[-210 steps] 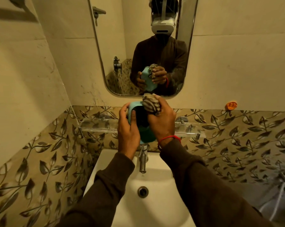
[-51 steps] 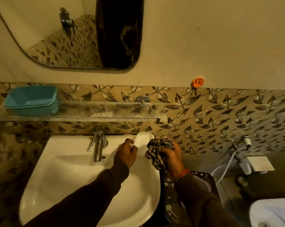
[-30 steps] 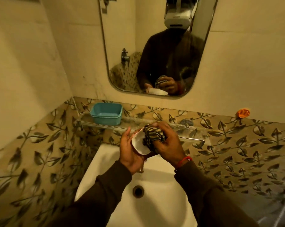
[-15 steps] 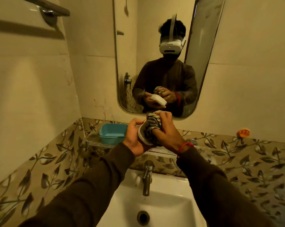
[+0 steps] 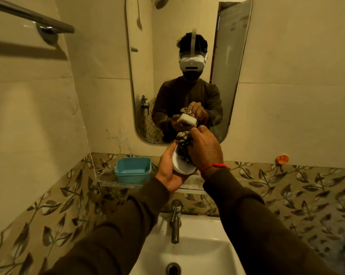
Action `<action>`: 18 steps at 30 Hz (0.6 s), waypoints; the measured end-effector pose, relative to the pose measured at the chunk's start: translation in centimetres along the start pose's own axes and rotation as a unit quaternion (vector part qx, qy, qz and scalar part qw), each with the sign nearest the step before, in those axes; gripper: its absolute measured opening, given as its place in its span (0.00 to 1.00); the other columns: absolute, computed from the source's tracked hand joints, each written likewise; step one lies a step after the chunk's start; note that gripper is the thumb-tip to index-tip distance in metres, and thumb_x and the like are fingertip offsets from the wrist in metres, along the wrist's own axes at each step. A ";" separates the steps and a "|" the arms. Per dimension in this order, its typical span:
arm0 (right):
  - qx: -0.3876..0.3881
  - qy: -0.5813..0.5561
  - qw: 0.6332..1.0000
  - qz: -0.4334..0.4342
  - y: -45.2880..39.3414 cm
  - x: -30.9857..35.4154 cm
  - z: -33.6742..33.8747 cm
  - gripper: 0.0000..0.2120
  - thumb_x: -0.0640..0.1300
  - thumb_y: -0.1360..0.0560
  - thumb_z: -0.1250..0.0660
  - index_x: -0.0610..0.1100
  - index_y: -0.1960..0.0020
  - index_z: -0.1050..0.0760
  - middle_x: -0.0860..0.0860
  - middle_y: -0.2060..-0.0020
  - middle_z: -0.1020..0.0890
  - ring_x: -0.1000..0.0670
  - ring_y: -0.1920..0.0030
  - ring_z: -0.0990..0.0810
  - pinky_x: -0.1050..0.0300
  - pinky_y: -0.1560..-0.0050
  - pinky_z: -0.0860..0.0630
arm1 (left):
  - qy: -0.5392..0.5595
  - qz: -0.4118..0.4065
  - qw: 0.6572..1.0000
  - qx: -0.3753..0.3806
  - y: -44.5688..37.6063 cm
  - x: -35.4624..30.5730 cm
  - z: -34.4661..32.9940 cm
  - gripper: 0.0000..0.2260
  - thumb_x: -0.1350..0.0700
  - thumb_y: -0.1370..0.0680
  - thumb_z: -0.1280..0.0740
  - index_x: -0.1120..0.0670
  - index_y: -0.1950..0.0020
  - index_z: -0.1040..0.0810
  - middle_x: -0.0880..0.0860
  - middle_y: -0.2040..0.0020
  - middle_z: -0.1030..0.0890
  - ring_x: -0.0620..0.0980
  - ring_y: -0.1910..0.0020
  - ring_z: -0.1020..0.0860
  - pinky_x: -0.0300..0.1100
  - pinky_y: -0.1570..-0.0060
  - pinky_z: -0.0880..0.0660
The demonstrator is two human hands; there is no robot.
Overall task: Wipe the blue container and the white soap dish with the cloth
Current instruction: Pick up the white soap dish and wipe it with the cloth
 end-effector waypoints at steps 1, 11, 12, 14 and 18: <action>0.006 -0.013 1.000 0.003 -0.1 0.1 0.2 0.11 0.36 0.26 0.35 0.38 0.44 0.24 0.40 0.48 0.23 0.39 0.50 0.23 0.48 0.52 0.26 | -0.002 -0.002 1.000 0.002 0.0 -0.2 0.0 0.21 0.44 0.16 0.46 0.53 0.33 0.22 0.59 0.39 0.18 0.58 0.43 0.20 0.52 0.43 0.23; 0.156 -0.136 0.969 0.133 2.9 4.9 0.3 0.13 0.36 0.28 0.30 0.41 0.43 0.20 0.45 0.45 0.18 0.45 0.41 0.22 0.50 0.34 0.29 | -0.052 0.006 0.998 0.016 0.5 -2.5 0.4 0.29 0.40 0.19 0.39 0.62 0.30 0.26 0.64 0.40 0.19 0.61 0.39 0.20 0.56 0.40 0.22; 0.169 -0.130 0.967 0.141 2.9 4.9 0.3 0.13 0.35 0.28 0.30 0.41 0.43 0.20 0.45 0.45 0.18 0.45 0.41 0.23 0.49 0.34 0.29 | -0.054 0.012 0.998 0.013 0.7 -2.2 0.6 0.29 0.40 0.19 0.38 0.62 0.30 0.26 0.64 0.38 0.20 0.61 0.38 0.21 0.56 0.37 0.24; 0.173 -0.109 0.969 0.143 2.6 4.6 0.6 0.15 0.34 0.28 0.31 0.41 0.42 0.20 0.45 0.45 0.19 0.44 0.41 0.23 0.49 0.36 0.27 | -0.043 0.020 0.999 0.004 0.9 -1.6 0.8 0.29 0.40 0.20 0.37 0.62 0.29 0.26 0.65 0.34 0.22 0.62 0.34 0.24 0.58 0.31 0.29; 0.067 -0.045 0.984 0.156 2.0 4.6 2.2 0.13 0.35 0.29 0.30 0.39 0.45 0.21 0.42 0.49 0.21 0.41 0.49 0.23 0.47 0.54 0.21 | -0.015 0.003 1.000 0.003 1.2 -1.8 0.4 0.25 0.41 0.18 0.40 0.58 0.31 0.23 0.64 0.33 0.22 0.62 0.34 0.24 0.60 0.29 0.33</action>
Point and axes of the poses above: each hand's wrist, its own y-axis away from the middle knuckle, its own z-axis out of the back of the hand, x = y × z, the point moved 9 cm from there along -y, towards the middle knuckle
